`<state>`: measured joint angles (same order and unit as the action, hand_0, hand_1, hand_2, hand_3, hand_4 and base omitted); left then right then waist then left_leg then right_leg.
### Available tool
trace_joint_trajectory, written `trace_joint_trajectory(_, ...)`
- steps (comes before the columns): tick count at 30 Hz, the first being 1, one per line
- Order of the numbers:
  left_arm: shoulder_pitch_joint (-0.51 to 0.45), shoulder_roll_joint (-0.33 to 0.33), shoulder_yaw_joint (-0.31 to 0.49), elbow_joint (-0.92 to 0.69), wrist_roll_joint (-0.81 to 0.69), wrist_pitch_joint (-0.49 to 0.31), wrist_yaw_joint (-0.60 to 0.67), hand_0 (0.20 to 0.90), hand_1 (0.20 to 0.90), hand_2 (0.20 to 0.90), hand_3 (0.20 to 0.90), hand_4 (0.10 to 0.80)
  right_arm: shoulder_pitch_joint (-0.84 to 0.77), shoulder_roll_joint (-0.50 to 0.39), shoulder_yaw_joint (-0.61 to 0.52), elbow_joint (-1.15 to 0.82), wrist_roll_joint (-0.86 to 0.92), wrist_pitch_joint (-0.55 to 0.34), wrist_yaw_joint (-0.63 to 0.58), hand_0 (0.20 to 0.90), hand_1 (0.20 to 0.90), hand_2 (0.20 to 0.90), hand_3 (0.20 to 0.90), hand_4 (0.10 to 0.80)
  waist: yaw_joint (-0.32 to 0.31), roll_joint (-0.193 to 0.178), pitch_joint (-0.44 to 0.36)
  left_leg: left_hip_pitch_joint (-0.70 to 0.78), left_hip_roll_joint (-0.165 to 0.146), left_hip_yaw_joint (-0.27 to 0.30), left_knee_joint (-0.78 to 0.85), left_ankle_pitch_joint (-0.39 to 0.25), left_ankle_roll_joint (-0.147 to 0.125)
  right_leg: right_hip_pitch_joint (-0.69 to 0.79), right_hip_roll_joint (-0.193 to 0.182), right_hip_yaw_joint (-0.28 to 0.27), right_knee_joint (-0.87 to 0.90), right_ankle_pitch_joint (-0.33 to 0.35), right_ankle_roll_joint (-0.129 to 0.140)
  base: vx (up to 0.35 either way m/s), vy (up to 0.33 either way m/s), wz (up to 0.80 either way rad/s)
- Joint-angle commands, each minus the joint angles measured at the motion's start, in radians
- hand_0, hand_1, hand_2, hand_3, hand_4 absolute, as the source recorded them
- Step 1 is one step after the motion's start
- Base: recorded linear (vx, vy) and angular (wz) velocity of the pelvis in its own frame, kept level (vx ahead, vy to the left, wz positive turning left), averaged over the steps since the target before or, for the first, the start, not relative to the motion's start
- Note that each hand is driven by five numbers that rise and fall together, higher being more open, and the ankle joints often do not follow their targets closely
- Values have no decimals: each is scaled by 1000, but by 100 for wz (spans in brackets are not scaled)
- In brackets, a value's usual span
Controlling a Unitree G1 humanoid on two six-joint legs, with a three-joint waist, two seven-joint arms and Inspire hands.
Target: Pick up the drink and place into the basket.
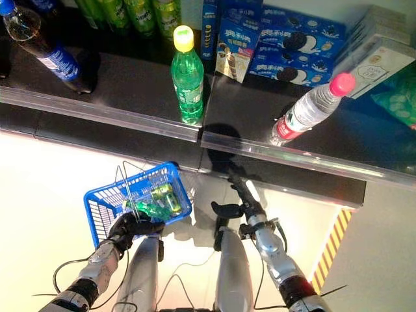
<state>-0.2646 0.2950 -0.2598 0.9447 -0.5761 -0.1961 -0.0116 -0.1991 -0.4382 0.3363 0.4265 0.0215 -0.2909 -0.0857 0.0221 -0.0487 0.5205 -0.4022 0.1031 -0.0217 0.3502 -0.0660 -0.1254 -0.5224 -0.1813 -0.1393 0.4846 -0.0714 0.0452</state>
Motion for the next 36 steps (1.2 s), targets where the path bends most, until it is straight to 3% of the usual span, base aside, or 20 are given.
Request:
trace_joint_trajectory(1, 30, 67, 14, -184, -31, -102, -20, 300, 300, 300, 200, 100, -9, -66, -14, -162, -41, -72, -24, 900, 900, 900, 900, 800, 9, -4, -46, -32, -13, 4, 82, -1, 56, 93, -41, 1, -82, 44, 64, 0, 0, 0)
trace_joint_trajectory(16, 48, 47, 19, -178, -30, -132, -17, 300, 300, 300, 200, 100, -1, -113, -78, -426, -15, -191, -19, 900, 900, 900, 900, 800, -10, 4, -25, -5, -8, 10, 62, -1, 56, 120, -38, 10, -105, 45, 68, -1, 10, -1)
trace_joint_trajectory(36, 47, 40, 3, -175, -28, -125, -13, 300, 300, 300, 200, 100, -65, -146, -49, -602, 78, -136, 122, 900, 900, 900, 900, 800, -1, 11, -20, 12, -9, 3, 49, 16, 49, 160, -43, -5, -133, 50, 62, -1, 2, -1)
